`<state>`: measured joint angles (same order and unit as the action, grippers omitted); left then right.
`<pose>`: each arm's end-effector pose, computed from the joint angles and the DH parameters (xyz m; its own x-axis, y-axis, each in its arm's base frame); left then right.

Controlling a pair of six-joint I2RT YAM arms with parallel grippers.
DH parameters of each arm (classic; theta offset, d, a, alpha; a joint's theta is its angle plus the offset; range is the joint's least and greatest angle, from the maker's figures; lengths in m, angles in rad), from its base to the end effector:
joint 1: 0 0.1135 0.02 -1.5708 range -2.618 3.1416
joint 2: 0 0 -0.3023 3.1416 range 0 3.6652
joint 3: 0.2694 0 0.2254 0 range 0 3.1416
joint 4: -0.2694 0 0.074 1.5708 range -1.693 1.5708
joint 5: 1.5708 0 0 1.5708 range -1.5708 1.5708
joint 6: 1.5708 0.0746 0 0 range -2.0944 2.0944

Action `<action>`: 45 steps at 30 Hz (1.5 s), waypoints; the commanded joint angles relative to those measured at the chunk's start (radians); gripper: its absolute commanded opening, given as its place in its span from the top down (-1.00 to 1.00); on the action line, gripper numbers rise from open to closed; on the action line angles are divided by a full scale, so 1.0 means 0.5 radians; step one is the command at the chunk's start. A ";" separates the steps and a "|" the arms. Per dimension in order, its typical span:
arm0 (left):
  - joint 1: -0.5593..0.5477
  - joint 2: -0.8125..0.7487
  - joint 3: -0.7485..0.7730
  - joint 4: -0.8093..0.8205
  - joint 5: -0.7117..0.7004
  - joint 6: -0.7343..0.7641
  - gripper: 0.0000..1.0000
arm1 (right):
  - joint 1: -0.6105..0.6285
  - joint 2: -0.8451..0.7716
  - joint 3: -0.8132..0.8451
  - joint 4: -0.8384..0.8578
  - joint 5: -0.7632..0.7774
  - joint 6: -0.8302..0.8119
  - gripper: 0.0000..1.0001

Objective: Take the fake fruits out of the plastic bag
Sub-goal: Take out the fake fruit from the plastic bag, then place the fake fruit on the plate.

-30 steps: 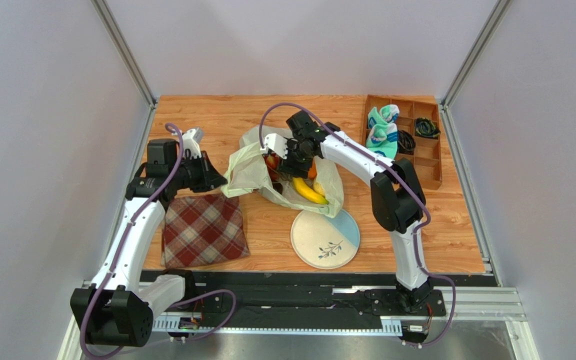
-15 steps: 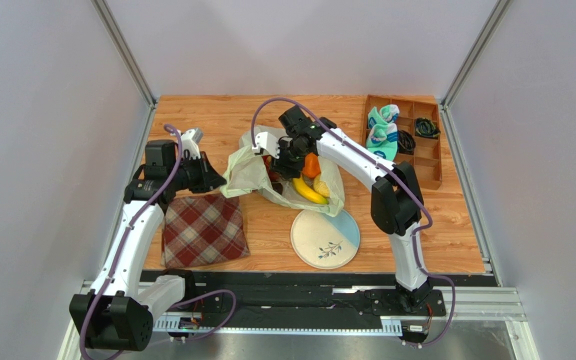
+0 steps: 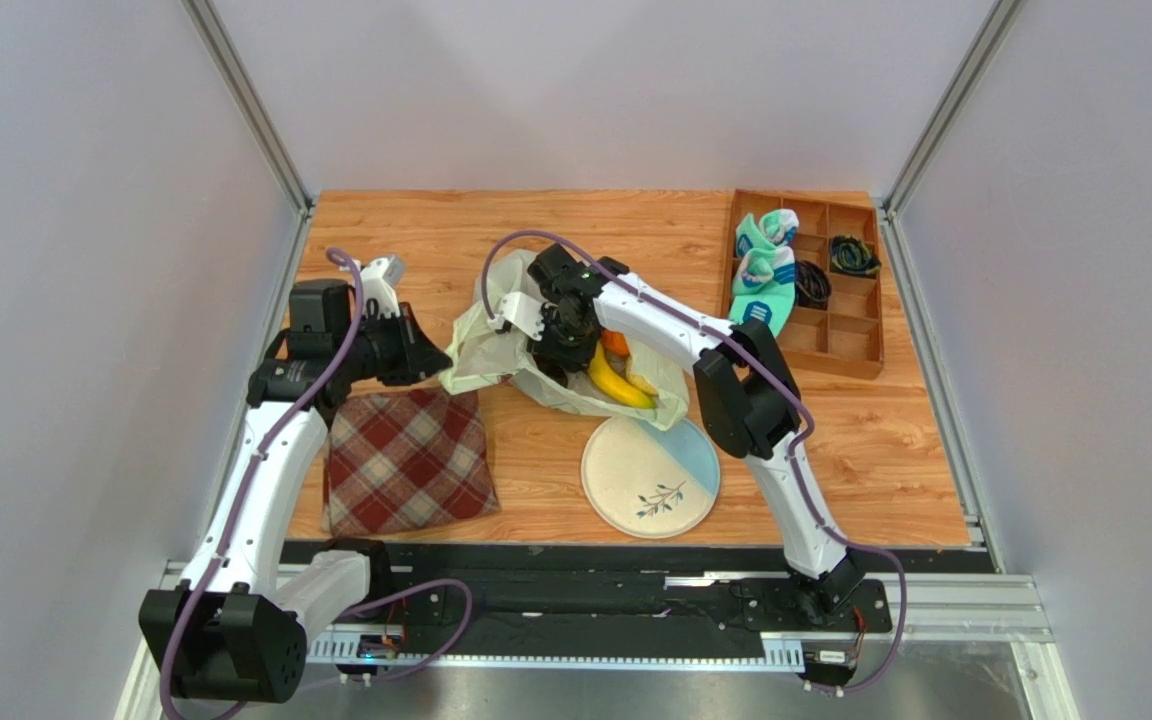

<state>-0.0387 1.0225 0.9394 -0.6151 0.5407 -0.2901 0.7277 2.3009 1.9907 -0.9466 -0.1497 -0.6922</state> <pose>0.1880 -0.0457 0.3246 -0.7377 -0.2169 -0.6393 0.2256 0.8134 -0.5362 0.3603 0.3359 0.1890 -0.1050 -0.9387 -0.3283 -0.9861 0.1411 -0.0879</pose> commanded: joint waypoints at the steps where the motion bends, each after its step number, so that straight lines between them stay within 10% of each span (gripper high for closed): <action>1: 0.010 -0.023 0.017 0.095 0.017 -0.024 1.00 | -0.010 -0.122 0.072 0.000 0.088 0.053 0.80; 30: 0.007 1.195 1.229 0.485 0.124 -0.359 1.00 | 0.048 -1.650 0.084 -0.803 -0.440 -0.005 1.00; 45: 0.007 1.195 1.297 0.472 0.051 -0.306 1.00 | 0.054 -1.991 -0.892 -0.761 -0.615 -0.048 1.00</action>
<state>-0.0380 1.6516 1.5471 -0.4103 0.5713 -0.4515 0.7525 1.3033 1.5787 -1.3682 -0.4091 -0.7155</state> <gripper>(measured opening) 0.008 0.007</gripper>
